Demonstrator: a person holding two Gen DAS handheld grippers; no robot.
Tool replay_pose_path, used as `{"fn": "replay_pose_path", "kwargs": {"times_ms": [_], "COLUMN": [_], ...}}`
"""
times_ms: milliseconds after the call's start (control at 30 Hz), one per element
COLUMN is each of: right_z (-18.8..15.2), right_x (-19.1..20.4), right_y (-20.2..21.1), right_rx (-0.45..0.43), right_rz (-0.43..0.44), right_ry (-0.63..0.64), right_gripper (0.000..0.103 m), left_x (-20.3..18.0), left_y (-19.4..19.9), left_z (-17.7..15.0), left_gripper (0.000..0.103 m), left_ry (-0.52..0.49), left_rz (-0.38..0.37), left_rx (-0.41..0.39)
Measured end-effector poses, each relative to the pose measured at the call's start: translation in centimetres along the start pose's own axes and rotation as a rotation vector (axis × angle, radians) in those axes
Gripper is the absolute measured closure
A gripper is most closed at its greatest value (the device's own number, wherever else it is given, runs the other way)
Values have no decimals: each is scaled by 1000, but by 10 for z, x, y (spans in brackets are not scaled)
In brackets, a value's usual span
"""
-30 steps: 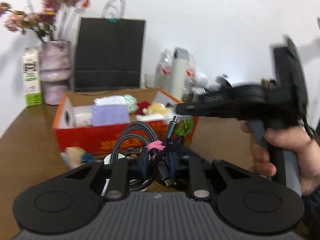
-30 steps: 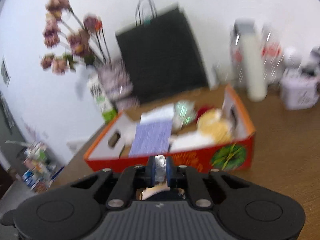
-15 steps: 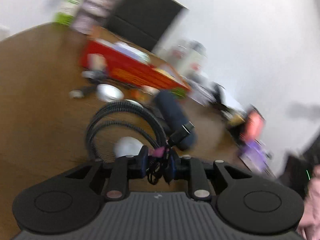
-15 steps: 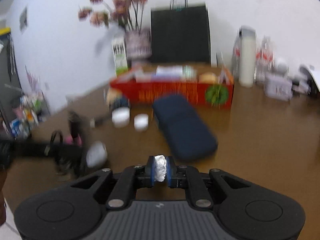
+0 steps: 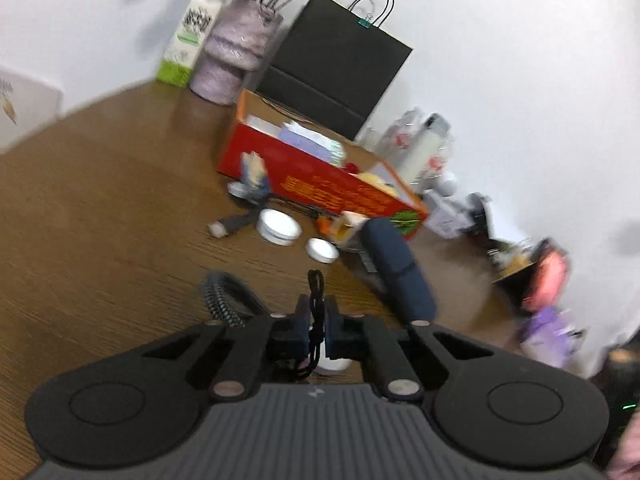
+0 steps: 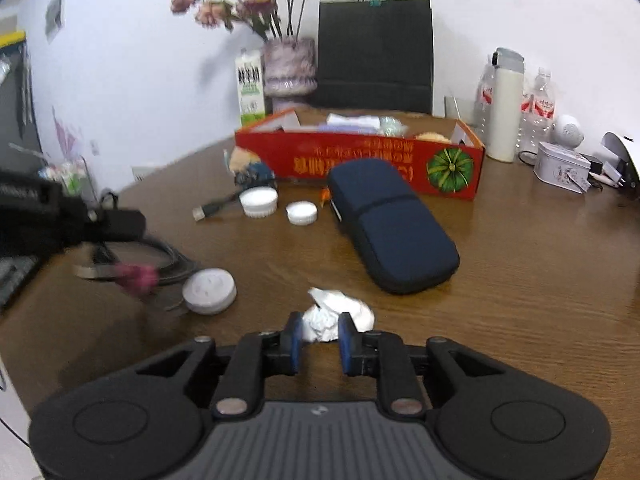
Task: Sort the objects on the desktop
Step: 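Pick up the white round cap with the right tool, then carry the cap with the right tool while the left tool carries the cable over the box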
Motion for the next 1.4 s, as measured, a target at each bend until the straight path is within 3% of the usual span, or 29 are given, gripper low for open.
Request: {"fn": "replay_pose_path", "kwargs": {"times_ms": [67, 167, 267, 333, 400, 467, 633, 700, 800, 867, 900, 1000, 1100, 1200, 1400], "right_z": [4, 10, 18, 20, 19, 20, 28, 34, 41, 37, 36, 25, 19, 19, 40], "right_x": [5, 24, 43, 56, 64, 65, 35, 18, -4, -17, -23, -36, -35, -27, -22], "right_y": [3, 4, -13, -30, -47, -54, -38, -18, 7, 19, 21, 26, 28, 36, 48], "right_rx": [-31, -56, -34, -8, 34, 33, -10, -68, -122, -122, -114, -91, -85, -112, -179], "right_rz": [-27, 79, 168, 205, 195, 176, 134, 86, 53, 14, -4, -29, -20, 8, 44], "right_ry": [36, 81, 88, 113, 120, 114, 4, -16, -40, -47, -51, -80, -85, -76, -62], "right_gripper": [64, 65, 64, 62, 62, 65, 65, 65, 65, 65, 65, 65, 65, 65, 65], "left_x": [6, 16, 20, 20, 21, 18, -23, -32, -27, -20, -17, -4, -11, -27, -49], "left_y": [-6, -15, -7, 3, 13, 15, -3, -18, -30, -30, -31, -23, -1, 20, 21], "left_z": [-5, -12, -11, -4, 2, 4, -22, -35, -39, -34, -31, -22, -19, -9, 45], "left_gripper": [96, 95, 89, 52, 45, 43, 24, 24, 27, 54, 86, 87, 88, 88, 88], "left_ry": [-17, -16, -32, -59, -93, -139, -340, -432, -450, -416, -394, -235, -209, -145, -129], "left_rz": [38, 42, 45, 63, 81, 84, -87, -62, -21, -10, 25, 35, 46, -19, -100], "left_rx": [29, 100, 77, 18, -35, -33, 69, 122, 159, 142, 138, 158, 100, 46, -58]}}
Point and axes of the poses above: each gripper's, at about its wrist camera, not at the fingertips, and y roughly against the way its jaws point, x to its left, z to its top, the point moved 5 cm from there along -y, roughly the way its jaws point, and after that the axes turned 8 degrees about -x, right-handed, at the moved point
